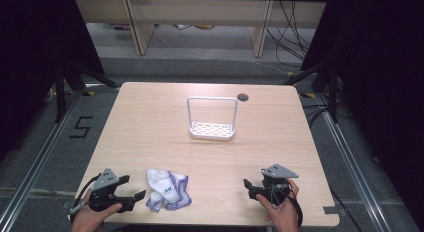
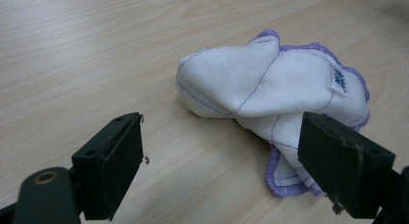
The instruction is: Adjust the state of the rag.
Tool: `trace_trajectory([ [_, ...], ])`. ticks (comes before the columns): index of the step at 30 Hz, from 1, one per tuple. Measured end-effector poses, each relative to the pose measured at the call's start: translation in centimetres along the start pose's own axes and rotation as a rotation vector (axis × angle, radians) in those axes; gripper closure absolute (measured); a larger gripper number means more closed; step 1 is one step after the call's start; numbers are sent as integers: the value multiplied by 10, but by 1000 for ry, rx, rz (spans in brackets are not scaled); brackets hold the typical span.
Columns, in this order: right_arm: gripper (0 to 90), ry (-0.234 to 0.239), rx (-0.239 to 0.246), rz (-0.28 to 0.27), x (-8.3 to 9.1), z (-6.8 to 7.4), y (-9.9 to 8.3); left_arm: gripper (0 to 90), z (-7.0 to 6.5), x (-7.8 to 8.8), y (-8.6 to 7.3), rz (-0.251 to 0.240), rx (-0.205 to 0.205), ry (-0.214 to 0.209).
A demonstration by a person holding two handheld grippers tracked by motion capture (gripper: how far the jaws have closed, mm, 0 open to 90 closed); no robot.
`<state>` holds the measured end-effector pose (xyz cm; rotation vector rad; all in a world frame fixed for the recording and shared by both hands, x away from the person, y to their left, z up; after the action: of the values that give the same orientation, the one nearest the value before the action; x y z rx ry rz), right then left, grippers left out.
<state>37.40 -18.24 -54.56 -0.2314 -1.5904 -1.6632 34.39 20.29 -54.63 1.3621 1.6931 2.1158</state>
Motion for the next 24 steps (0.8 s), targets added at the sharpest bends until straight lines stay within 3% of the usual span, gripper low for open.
trace_trajectory([
  [5, 245, 3, -5, 11, 1, -1, -1, 161, -3, 1, 2, -9, -10, -10],
  [7, 244, 0, 9, -8, 0, -1, 1, 182, -8, 1, 5, -24, -1, -22],
  [11, 241, -4, 20, 9, 0, -1, -1, 229, -17, 0, 9, -42, 5, -41],
  [16, 241, 2, 19, 9, -1, 0, -1, 297, -34, 0, 17, -62, -45, -76],
  [24, 239, 6, 10, 20, -1, 2, -1, 391, -49, -2, 20, -64, -72, -106],
])
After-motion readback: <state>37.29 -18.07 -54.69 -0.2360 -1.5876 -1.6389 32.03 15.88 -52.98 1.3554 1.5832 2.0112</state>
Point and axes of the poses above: each handheld gripper's, and its own axes: x roughly backward along the jaws, y roughly out of its top, z roughly to its left, the point moved 9 cm from there along -x, roughly forward along the jaws, and after that the axes turned 10 degrees about -x, right-handed, at the moved point
